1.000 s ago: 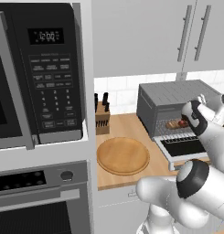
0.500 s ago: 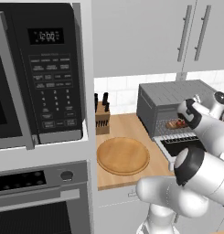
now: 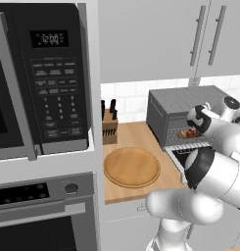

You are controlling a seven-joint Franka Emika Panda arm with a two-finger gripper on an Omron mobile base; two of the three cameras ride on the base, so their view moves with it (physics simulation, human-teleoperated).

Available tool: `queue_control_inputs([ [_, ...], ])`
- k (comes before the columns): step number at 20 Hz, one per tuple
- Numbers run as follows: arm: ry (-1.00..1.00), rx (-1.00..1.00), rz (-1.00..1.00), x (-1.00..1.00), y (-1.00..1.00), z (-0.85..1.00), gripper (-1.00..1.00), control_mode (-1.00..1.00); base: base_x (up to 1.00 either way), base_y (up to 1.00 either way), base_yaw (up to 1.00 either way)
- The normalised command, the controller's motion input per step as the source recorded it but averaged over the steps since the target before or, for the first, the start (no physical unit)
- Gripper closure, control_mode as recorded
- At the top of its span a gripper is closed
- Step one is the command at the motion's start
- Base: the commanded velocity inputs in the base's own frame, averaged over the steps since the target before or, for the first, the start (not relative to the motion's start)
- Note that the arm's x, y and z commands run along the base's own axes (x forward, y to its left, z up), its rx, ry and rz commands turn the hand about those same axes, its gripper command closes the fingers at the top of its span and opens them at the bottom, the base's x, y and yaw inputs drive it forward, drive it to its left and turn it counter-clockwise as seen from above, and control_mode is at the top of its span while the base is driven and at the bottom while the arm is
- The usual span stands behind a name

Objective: Pick up the kebab skewer and baguette bread, and place them inside the toaster oven. Close the toaster oven door and start by setting the timer.

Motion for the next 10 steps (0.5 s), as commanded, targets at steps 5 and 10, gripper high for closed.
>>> queue_control_inputs([
  [5,0.01,0.00,0.00,0.20,0.00,-0.09,1.00,-1.00,0.00,0.00,0.00],
  [10,0.01,0.00,0.00,0.21,0.00,-0.07,1.00,-1.00,0.00,0.00,0.00],
])
